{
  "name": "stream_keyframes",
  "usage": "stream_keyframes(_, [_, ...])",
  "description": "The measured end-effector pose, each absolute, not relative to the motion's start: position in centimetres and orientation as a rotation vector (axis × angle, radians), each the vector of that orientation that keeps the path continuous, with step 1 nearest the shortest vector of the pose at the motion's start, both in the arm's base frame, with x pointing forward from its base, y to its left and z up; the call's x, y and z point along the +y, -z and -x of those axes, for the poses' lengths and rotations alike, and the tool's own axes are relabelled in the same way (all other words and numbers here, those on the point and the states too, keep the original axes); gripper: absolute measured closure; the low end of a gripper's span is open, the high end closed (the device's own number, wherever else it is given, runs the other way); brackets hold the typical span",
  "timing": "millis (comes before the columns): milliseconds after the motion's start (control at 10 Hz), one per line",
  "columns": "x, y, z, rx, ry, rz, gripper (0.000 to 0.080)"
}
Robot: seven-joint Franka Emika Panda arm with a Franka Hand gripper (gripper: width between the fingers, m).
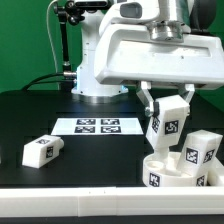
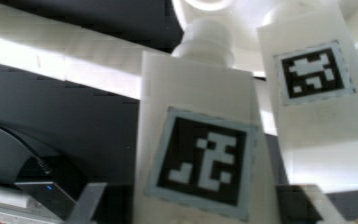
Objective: Assemble stool
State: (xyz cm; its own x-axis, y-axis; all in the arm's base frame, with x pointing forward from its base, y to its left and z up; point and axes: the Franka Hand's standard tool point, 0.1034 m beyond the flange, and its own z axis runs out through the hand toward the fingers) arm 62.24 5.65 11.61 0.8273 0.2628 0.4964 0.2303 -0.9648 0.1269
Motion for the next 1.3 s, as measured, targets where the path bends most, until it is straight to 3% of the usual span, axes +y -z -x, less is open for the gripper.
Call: stream_keyframes(1300, [5.0,-9.5,-60.6,0.446,-0.795,-2.922,0.0473])
